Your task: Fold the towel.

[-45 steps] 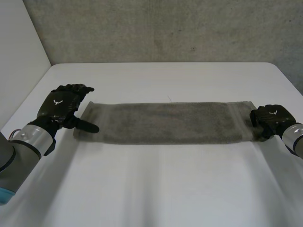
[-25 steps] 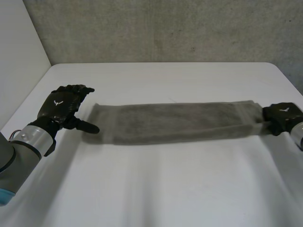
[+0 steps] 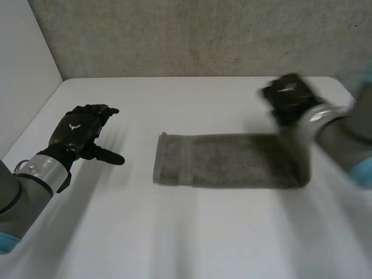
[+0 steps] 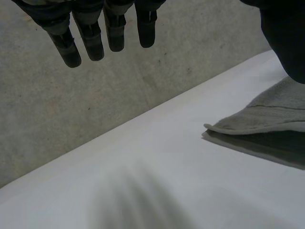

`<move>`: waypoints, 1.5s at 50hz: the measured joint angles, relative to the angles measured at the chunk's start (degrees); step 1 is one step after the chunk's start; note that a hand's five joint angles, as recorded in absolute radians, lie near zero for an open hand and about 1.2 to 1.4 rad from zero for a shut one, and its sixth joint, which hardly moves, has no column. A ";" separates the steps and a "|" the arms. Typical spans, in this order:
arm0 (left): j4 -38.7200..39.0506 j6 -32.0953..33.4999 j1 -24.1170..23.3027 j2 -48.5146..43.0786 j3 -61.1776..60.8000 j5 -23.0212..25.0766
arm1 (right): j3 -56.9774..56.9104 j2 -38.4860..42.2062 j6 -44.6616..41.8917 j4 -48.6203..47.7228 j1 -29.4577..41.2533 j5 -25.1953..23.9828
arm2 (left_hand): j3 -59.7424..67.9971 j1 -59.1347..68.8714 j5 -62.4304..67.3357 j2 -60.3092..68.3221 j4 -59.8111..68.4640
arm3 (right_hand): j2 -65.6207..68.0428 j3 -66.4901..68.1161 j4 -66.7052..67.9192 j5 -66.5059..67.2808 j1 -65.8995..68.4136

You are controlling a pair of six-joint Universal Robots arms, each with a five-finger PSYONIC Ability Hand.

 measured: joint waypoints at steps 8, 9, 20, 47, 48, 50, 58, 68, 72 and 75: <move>-0.06 0.42 -3.14 0.11 2.25 -1.39 | -4.59 12.30 -0.16 -3.97 22.99 1.61 | -0.35 -0.31 -0.07 -0.36 -0.33 | 0.00 0.00 0.00 0.02 0.01; -0.06 0.46 -3.79 -0.06 2.82 -2.02 | -5.55 14.17 -0.23 -4.32 24.73 2.24 | -0.37 -0.32 -0.07 -0.36 -0.34 | 0.00 0.00 0.00 0.00 0.01; 0.00 0.48 -9.25 -4.54 8.57 -7.90 | -9.98 20.83 -0.72 -4.39 29.22 9.70 | -0.45 -0.49 -0.07 -0.49 -0.49 | -60.43 -61.31 -41.20 -62.50 -61.04; -0.11 1.99 -24.64 -17.04 17.53 -18.74 | 23.37 2.64 3.65 -11.47 2.38 7.50 | -0.45 -0.49 -0.08 -0.49 -0.49 | -13.78 -17.42 -16.05 -15.45 -15.12; -0.12 2.46 -24.70 -17.20 17.61 -19.25 | 23.34 2.85 2.90 -11.95 2.28 7.73 | -0.45 -0.49 -0.09 -0.49 -0.49 | -8.28 -12.06 -10.07 -9.69 -10.20; -0.18 4.37 -24.74 -17.71 17.77 -21.03 | 23.02 3.18 0.22 -13.73 2.19 9.03 | -0.45 -0.49 -0.42 -0.48 -0.24 | -1.61 -1.92 -0.57 -0.57 -2.46; -0.28 12.07 -24.55 -19.76 17.68 -26.96 | 19.19 1.82 -7.66 -17.18 5.13 12.77 | -0.45 -0.49 -0.42 -0.49 -0.24 | -1.61 -0.68 0.08 0.22 -0.90; -0.67 14.51 -23.73 -15.69 14.02 -29.47 | 6.42 7.60 -18.70 -16.58 21.84 10.12 | -0.45 -0.49 -0.42 -0.49 -0.33 | -1.17 -0.66 0.08 0.48 -0.81; -0.71 13.92 -22.29 -11.28 11.90 -29.36 | 3.80 11.30 -22.26 -15.47 26.37 5.55 | -0.45 -0.49 -0.43 -0.49 -0.43 | -1.17 -0.59 0.08 0.48 -0.81; -0.71 12.99 -20.56 -7.04 10.18 -29.13 | 2.91 13.99 -25.43 -14.08 28.70 1.58 | -0.46 -0.49 -0.42 -0.49 -0.48 | -1.17 -0.57 0.08 0.48 -0.81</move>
